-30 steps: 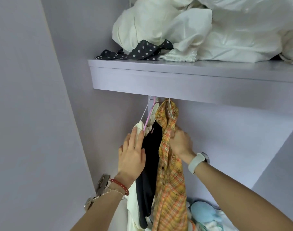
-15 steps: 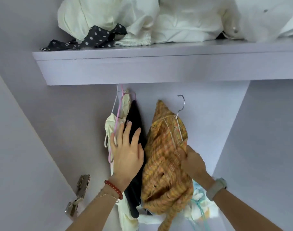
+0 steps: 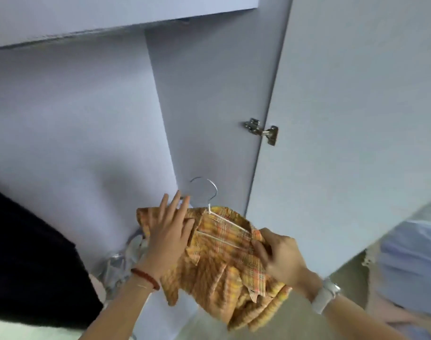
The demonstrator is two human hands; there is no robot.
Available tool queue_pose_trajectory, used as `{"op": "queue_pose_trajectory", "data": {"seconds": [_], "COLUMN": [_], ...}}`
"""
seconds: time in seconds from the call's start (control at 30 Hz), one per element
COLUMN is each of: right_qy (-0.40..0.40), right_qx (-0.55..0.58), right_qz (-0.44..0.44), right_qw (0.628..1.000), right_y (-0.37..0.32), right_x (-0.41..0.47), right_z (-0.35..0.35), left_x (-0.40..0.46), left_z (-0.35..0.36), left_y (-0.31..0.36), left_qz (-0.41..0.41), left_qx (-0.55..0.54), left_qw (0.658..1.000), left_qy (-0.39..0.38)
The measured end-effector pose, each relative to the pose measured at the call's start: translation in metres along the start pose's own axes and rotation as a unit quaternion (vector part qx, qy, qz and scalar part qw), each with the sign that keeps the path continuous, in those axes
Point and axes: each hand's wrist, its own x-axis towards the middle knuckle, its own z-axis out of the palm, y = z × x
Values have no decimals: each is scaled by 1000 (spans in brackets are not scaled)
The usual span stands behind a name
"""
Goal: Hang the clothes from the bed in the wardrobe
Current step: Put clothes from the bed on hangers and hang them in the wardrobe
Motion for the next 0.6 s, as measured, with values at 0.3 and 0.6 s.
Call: {"op": "queue_pose_trajectory", "data": {"seconds": [0.3,0.6], "right_qy": [90,184], "right_qx": [-78,-43], "right_qz": [140,311], "right_qw": [983,931], "right_y": [114,227], "right_x": [-164,-330], "right_z": [-110,-204], "left_x": [-10,-39], "left_z": [76,149], "left_y": [192,435], "left_qz": [181,354], "left_qx": [-186,-202], "left_qw": [963,909], "left_qy": [-76,-88]}}
